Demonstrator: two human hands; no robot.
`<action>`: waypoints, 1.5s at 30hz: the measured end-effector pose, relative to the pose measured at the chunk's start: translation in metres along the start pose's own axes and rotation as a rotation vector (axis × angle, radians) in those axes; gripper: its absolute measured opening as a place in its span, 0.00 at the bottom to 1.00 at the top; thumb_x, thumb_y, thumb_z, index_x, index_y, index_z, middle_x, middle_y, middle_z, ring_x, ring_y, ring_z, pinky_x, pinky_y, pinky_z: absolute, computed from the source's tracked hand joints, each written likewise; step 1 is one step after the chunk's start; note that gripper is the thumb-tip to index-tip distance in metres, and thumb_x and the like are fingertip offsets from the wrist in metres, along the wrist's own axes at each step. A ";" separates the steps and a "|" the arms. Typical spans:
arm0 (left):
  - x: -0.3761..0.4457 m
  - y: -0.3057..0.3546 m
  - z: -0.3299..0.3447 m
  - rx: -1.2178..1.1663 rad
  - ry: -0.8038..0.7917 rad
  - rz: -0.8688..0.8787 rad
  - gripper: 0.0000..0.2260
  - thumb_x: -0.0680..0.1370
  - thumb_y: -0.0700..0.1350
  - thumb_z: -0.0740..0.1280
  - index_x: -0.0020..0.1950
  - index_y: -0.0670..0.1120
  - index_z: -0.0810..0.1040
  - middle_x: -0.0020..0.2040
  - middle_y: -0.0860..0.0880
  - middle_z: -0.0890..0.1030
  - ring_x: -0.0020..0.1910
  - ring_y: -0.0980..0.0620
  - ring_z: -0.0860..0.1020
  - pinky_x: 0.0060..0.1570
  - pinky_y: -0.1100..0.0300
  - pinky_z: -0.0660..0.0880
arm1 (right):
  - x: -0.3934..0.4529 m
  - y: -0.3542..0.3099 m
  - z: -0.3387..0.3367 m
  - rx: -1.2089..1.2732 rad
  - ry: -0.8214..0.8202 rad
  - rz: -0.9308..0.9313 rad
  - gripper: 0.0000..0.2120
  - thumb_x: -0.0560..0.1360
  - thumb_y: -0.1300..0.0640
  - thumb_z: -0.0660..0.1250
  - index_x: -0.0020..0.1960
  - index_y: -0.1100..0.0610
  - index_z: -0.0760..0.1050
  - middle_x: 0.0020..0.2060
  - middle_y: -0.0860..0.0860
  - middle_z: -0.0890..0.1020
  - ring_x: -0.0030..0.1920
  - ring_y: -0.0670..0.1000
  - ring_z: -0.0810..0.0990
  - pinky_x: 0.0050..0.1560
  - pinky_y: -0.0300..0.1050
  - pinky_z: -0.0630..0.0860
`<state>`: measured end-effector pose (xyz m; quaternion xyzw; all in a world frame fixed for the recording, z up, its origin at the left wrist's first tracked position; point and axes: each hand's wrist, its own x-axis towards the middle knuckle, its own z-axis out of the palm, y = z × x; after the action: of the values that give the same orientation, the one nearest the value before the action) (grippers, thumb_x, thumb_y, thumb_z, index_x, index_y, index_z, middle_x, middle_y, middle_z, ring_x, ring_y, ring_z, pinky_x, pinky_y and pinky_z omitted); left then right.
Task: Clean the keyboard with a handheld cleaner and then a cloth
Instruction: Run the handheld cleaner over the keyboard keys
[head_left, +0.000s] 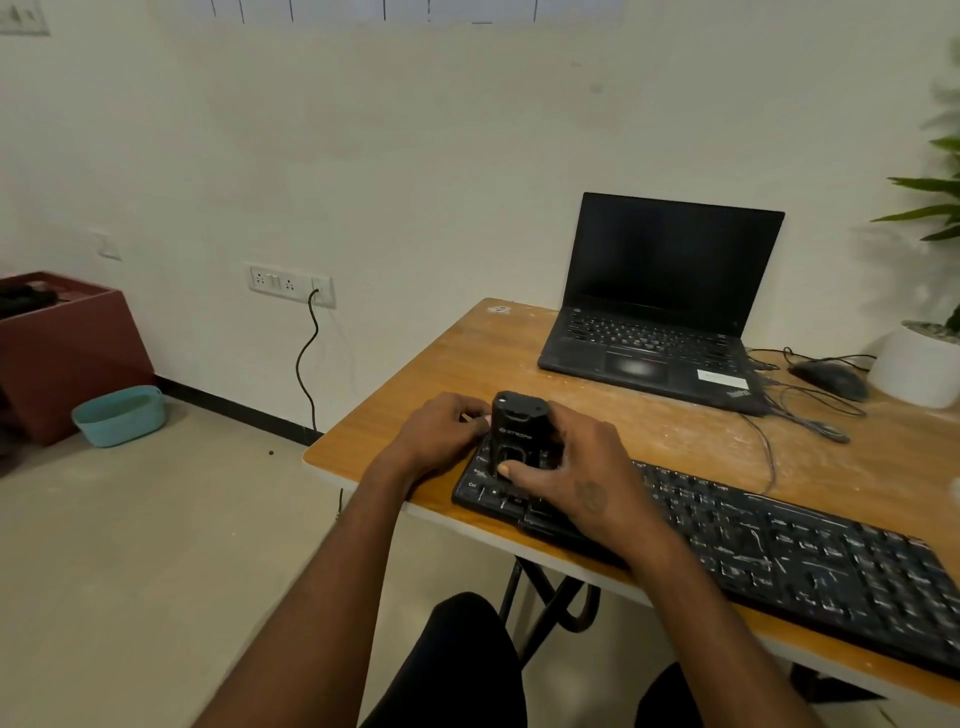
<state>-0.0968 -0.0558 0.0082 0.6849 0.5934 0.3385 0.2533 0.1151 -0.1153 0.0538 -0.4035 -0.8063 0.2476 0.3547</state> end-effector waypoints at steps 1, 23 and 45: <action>-0.001 -0.001 0.000 0.004 0.012 -0.009 0.09 0.82 0.47 0.70 0.43 0.56 0.84 0.44 0.55 0.86 0.46 0.52 0.84 0.54 0.45 0.81 | 0.005 -0.002 0.007 0.001 -0.002 -0.017 0.24 0.70 0.54 0.77 0.64 0.47 0.76 0.49 0.41 0.82 0.49 0.35 0.79 0.46 0.29 0.76; -0.003 -0.002 -0.002 -0.114 -0.052 0.011 0.07 0.76 0.51 0.70 0.44 0.54 0.88 0.46 0.50 0.88 0.48 0.46 0.86 0.58 0.36 0.80 | 0.013 0.011 0.016 0.073 0.092 0.003 0.27 0.70 0.55 0.78 0.66 0.51 0.74 0.53 0.42 0.81 0.49 0.34 0.77 0.43 0.24 0.73; -0.008 -0.001 -0.003 -0.213 -0.126 0.036 0.13 0.85 0.51 0.66 0.69 0.58 0.79 0.63 0.52 0.83 0.61 0.52 0.82 0.66 0.40 0.78 | -0.001 0.017 -0.005 0.078 0.133 0.067 0.30 0.72 0.54 0.77 0.68 0.44 0.65 0.51 0.43 0.81 0.43 0.36 0.81 0.34 0.32 0.77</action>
<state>-0.0998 -0.0635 0.0081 0.6848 0.5244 0.3603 0.3552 0.1281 -0.1063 0.0449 -0.4317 -0.7567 0.2632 0.4145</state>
